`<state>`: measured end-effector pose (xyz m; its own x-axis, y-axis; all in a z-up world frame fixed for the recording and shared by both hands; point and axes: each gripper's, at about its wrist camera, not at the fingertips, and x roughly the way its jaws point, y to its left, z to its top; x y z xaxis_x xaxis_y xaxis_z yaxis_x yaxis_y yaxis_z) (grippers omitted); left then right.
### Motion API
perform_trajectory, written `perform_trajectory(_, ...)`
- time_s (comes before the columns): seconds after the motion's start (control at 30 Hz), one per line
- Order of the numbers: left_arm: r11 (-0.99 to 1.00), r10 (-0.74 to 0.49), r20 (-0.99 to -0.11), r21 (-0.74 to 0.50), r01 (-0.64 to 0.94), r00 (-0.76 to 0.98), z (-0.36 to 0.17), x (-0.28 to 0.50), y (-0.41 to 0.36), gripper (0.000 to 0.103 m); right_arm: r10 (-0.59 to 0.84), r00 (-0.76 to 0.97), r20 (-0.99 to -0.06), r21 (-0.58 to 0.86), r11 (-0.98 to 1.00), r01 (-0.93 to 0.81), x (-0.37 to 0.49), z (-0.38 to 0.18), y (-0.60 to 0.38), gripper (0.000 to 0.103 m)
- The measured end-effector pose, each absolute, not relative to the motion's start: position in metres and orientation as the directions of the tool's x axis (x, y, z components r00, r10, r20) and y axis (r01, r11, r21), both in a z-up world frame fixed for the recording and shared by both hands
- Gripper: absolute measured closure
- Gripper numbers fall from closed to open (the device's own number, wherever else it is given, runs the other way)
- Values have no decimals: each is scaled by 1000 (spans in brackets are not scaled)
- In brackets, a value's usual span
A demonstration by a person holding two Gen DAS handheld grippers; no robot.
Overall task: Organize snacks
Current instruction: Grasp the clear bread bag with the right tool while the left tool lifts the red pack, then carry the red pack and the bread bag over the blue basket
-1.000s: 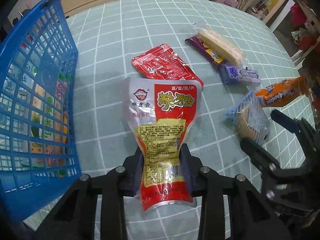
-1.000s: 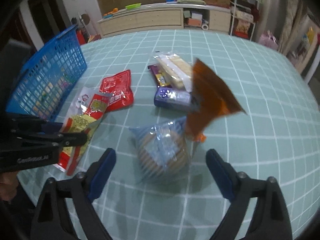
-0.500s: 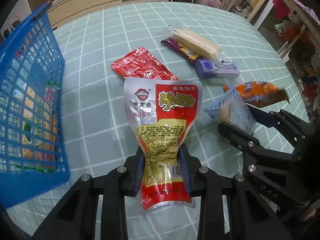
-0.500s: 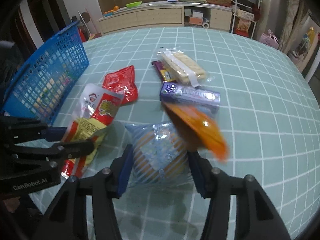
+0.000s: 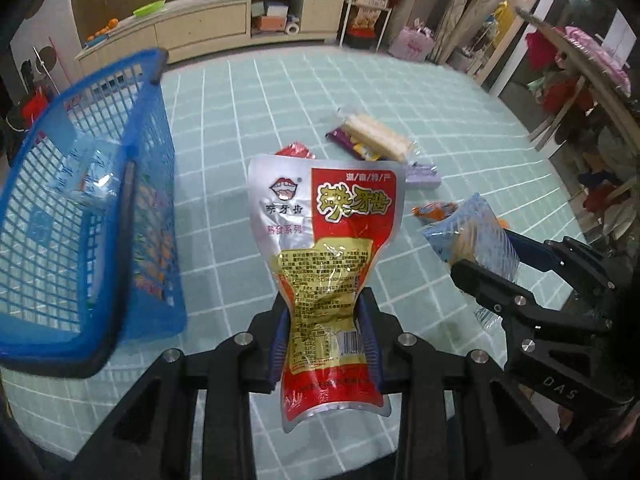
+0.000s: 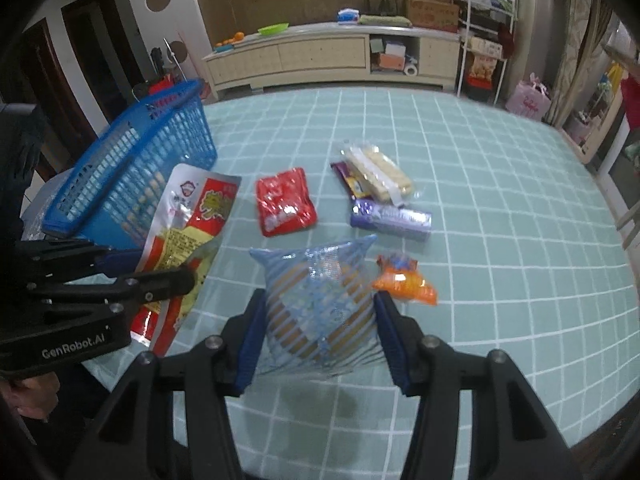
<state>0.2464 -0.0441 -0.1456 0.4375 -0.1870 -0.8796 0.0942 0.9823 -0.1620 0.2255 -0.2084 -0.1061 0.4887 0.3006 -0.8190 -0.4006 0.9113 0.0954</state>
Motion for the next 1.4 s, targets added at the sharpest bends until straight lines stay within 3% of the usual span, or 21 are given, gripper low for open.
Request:
perform_trajectory(0.47,968,-251,-786,-193,163,564,-71,186,-13,73,279,578,-767,15,908,-419,194,-37,-179,46)
perform_trajectory(0.7,974,-228,-763,-182,137,605,-44,178,20,73,314,587,-746,16,890,-455,192,-19,-149,46)
perform_trajectory(0.97,985,-171,-754,-155,81,634,-31,184,69,73,370,586,-721,11,852,-523,198,-5,-100,46)
perform_trajectory(1.4,985,-94,-769,-165,-54,632,-45,185,159,73,435,483,-760,62,789,-612,203,-27,-20,46)
